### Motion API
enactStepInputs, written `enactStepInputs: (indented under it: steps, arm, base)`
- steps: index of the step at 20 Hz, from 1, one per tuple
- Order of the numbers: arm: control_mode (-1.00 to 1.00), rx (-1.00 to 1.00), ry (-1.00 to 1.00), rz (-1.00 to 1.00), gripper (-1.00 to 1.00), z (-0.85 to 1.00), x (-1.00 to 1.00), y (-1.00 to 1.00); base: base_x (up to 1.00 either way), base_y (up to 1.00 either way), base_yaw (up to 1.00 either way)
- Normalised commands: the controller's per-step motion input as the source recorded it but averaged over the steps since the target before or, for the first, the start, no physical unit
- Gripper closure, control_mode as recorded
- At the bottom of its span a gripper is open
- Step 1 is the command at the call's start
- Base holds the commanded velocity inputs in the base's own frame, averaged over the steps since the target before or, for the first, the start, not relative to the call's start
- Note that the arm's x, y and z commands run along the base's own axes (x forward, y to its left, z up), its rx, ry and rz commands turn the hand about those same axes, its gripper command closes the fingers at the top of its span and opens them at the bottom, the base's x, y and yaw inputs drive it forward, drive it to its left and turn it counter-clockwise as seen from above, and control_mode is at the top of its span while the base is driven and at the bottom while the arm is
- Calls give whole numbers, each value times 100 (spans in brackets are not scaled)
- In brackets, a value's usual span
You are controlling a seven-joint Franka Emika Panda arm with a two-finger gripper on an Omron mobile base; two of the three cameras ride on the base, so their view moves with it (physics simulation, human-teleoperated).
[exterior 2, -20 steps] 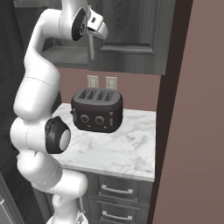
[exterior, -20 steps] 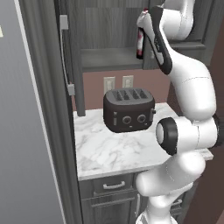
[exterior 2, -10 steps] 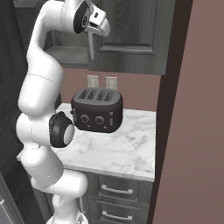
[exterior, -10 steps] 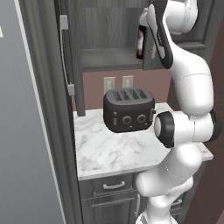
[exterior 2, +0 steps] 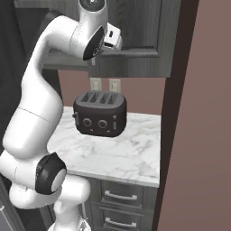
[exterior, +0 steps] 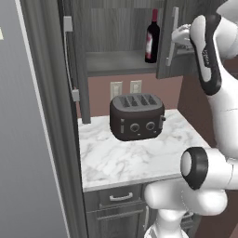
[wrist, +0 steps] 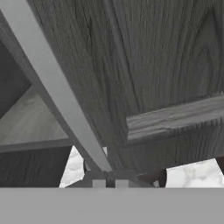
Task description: Open the cabinet directly in front. Then move the wine and the cup to the dining counter with the jar on it.
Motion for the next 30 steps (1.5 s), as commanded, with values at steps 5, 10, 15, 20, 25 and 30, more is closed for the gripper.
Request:
enactStepInputs:
  steps: [5, 10, 15, 20, 25, 30]
  arm:
    - [-100, 5, -24, 11, 100, -37, -100, -100]
    - [-100, 4, -23, 12, 100, -4, -66, -58]
    - [-100, -20, -16, 16, -100, 6, -100, 96]
    - [-100, -25, -16, 2, -100, 86, -94, 100]
    - [-100, -35, -21, 0, -100, 85, -74, 100]
    - [-100, -42, -6, -6, -100, 3, 5, 86]
  base:
    - [0, 0, 0]
    - [0, 0, 0]
    - [0, 0, 0]
    - [0, 0, 0]
    - [0, 0, 0]
    - [0, 0, 0]
